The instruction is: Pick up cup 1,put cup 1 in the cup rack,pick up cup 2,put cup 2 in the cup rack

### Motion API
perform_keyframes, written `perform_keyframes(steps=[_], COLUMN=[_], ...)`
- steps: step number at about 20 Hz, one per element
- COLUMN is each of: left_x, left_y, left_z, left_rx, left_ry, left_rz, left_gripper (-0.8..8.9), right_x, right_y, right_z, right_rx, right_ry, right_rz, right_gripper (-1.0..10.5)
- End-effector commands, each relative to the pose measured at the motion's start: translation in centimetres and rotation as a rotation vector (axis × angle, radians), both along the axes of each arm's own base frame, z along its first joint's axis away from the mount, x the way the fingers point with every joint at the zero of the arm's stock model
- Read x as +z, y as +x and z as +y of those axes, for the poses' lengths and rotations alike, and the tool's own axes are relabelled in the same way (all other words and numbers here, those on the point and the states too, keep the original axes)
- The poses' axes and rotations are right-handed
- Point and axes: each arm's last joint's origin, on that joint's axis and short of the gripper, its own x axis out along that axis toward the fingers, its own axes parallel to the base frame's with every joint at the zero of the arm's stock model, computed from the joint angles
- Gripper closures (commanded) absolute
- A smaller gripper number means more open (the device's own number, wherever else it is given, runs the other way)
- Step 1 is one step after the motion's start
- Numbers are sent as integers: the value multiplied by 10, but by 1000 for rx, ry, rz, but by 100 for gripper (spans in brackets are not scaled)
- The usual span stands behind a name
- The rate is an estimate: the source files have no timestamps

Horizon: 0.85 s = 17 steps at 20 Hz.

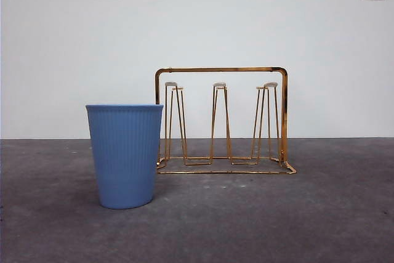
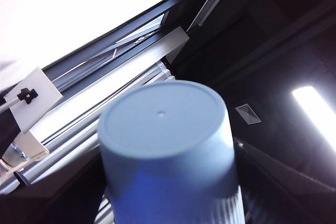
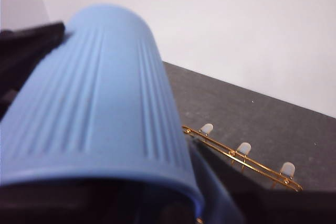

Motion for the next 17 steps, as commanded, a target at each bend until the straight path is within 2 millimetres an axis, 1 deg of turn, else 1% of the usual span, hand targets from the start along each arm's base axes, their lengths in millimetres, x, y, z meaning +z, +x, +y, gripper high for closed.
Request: perform_keyframes(steps=[1, 6, 11, 14, 17], left_x=[2, 2, 2, -1, -6], left_y=[-3, 1, 7, 11, 14], left_z=[-1, 3, 9, 11, 8], left_rx=[-5, 13, 23, 53, 100], left_ry=[4, 6, 16, 51, 131], left_rz=[-56, -56, -65, -71, -93], left_gripper=[821, 821, 820, 820, 819], right_x=[-3, -1, -2, -5, -9], right_y=[-1, -11, -29, -42, -54], right_z=[-1, -11, -27, -39, -51], right_rx=[-12, -32, -72, -97, -128], right_ry=[-12, -19, -56, -92, -140], right_rz=[17, 17, 42, 70, 106], right_gripper=[752, 751, 752, 752, 752])
